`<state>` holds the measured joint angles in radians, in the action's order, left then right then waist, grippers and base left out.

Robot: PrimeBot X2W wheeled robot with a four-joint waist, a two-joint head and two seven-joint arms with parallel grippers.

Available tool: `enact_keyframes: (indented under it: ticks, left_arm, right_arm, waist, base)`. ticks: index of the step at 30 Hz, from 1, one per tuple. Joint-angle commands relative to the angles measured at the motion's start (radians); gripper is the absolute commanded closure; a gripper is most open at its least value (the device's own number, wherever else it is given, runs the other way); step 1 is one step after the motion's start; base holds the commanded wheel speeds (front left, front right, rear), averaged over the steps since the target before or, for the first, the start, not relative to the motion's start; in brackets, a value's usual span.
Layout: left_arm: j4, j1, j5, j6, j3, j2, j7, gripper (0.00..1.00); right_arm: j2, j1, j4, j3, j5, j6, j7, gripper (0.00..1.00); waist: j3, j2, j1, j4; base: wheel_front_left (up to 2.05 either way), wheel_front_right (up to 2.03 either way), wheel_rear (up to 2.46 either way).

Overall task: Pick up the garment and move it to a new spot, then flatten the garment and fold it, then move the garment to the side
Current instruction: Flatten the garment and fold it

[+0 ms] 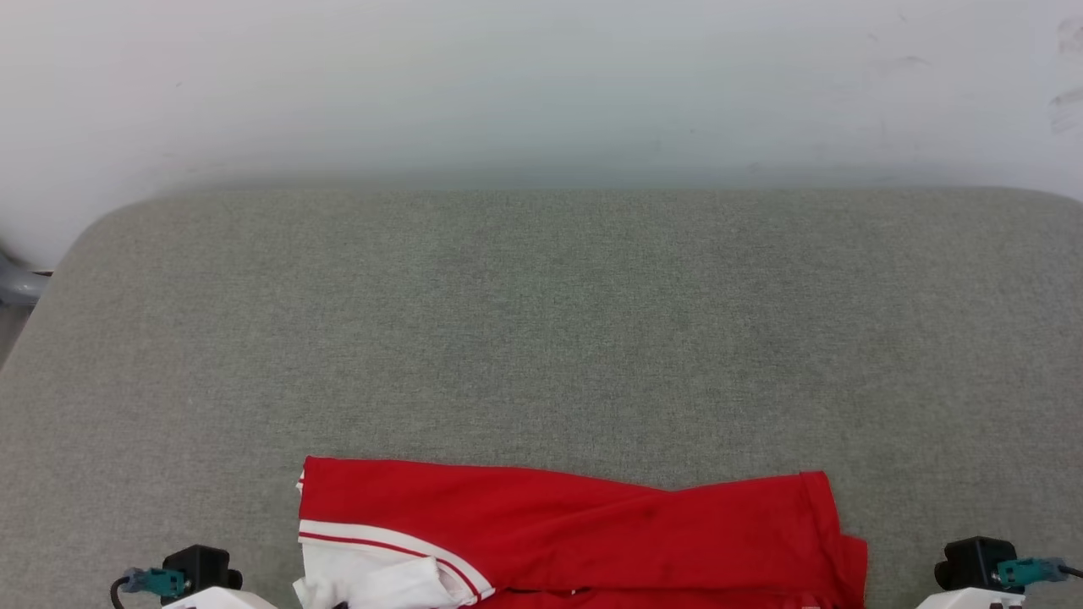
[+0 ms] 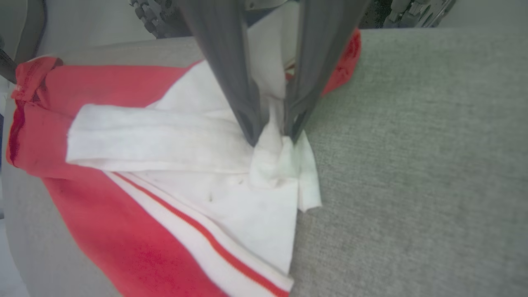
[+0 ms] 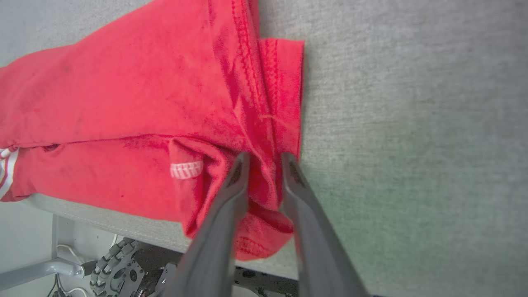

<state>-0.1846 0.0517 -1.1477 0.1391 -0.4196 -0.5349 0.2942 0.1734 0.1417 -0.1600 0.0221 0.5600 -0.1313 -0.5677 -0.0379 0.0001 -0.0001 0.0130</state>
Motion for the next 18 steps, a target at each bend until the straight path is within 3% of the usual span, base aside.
enact_keyframes:
  ticks: [1,10,18]
  left_arm:
    - [-0.005,-0.017,0.014,-0.008,-0.004,0.001,-0.012,0.00]
    - [0.055,-0.086,0.119,-0.002,0.050,0.026,-0.235,0.00]
    - [0.135,-0.128,0.269,0.041,0.051,0.043,-0.421,0.00]
  right_arm:
    - [-0.005,0.011,0.013,-0.001,-0.010,0.001,0.020,0.00]
    - [0.003,0.043,0.142,0.018,-0.050,0.001,0.103,0.00]
    - [0.035,0.043,0.191,0.071,-0.100,0.001,0.027,0.00]
  waist:
    - [0.006,-0.0001,0.0001,0.001]
    - [0.041,-0.0001,0.0001,-0.004]
    - [0.047,-0.0001,0.0001,-0.001]
  base:
    - [0.00,0.00,0.00]
    - [0.00,0.00,0.00]
    - [0.00,0.00,0.00]
